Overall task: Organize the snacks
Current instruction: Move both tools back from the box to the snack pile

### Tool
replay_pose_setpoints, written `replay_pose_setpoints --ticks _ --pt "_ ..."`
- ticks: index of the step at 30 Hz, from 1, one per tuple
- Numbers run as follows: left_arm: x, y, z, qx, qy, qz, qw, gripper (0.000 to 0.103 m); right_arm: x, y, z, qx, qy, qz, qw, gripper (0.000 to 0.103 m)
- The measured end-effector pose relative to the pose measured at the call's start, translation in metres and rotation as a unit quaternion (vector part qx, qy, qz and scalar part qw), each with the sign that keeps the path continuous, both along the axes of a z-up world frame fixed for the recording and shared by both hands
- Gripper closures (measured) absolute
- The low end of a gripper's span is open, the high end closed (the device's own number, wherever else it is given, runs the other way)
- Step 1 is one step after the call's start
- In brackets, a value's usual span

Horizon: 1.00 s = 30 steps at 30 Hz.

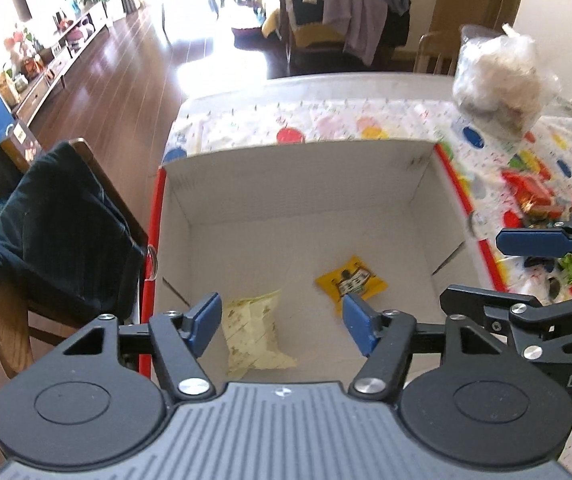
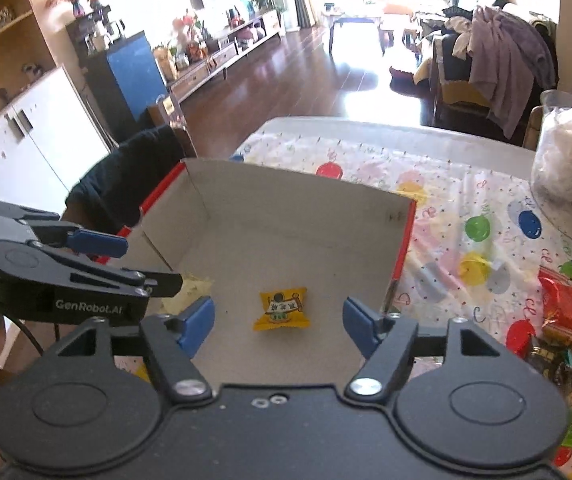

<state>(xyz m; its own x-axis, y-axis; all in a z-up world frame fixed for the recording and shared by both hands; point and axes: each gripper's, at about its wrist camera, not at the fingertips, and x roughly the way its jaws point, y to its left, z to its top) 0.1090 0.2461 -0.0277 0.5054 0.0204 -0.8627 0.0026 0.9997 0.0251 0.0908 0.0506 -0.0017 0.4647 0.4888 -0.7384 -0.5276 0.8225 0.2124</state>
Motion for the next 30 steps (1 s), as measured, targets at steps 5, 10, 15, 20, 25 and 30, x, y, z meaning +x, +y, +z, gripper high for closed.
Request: replay_pose_setpoints --ticks 5,10,15,20,25,30 --pt "-0.012 -0.012 0.017 -0.007 -0.032 -0.007 0.9994 0.036 -0.008 -0.022 0.014 0.024 -0.016 -0.012 1.000 0.021" --pt "-0.025 -0.033 0.034 -0.014 -0.071 -0.016 0.9973 0.027 -0.017 -0.046 0.027 0.042 -0.039 -0.016 0.998 0.014" --pt "-0.033 -0.058 0.041 -0.028 -0.096 -0.032 0.9945 0.025 -0.027 -0.074 0.035 0.057 -0.057 -0.021 0.997 0.008" --pt "-0.037 -0.089 0.043 -0.036 -0.116 -0.043 0.9917 0.021 -0.038 -0.104 0.038 0.057 -0.079 -0.026 0.995 0.003" --pt "-0.038 -0.122 0.042 -0.044 -0.134 -0.062 0.9881 0.015 -0.044 -0.141 0.039 0.055 -0.096 -0.038 0.993 0.000" --pt "-0.031 -0.156 0.034 -0.053 -0.126 -0.073 0.9879 0.015 -0.043 -0.185 0.032 0.044 -0.093 -0.059 0.993 0.000"
